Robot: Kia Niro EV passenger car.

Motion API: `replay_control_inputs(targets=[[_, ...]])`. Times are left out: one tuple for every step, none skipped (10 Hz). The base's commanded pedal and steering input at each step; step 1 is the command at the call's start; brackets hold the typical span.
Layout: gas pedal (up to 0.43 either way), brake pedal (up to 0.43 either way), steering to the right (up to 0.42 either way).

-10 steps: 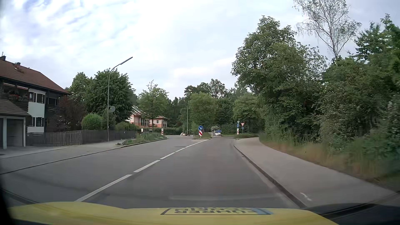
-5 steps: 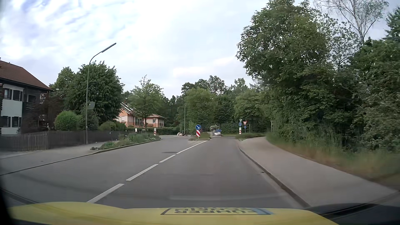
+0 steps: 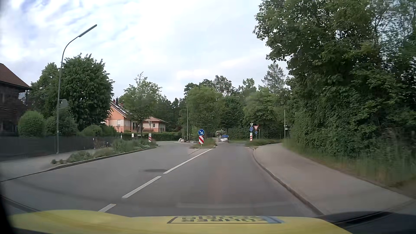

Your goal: Follow the waypoints while adhering to traffic rules and regulations

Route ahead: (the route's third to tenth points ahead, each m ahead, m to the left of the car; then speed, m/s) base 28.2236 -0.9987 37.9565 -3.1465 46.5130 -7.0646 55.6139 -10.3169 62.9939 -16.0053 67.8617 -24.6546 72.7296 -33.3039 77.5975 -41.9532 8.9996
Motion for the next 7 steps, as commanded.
replay_control_inputs(targets=[[0.008,0.000,0.017],[0.000,0.000,0.018],[0.000,0.000,0.019],[0.000,0.000,0.020],[0.000,0.000,0.023],[0.000,0.000,0.027],[0.000,0.000,0.032]])
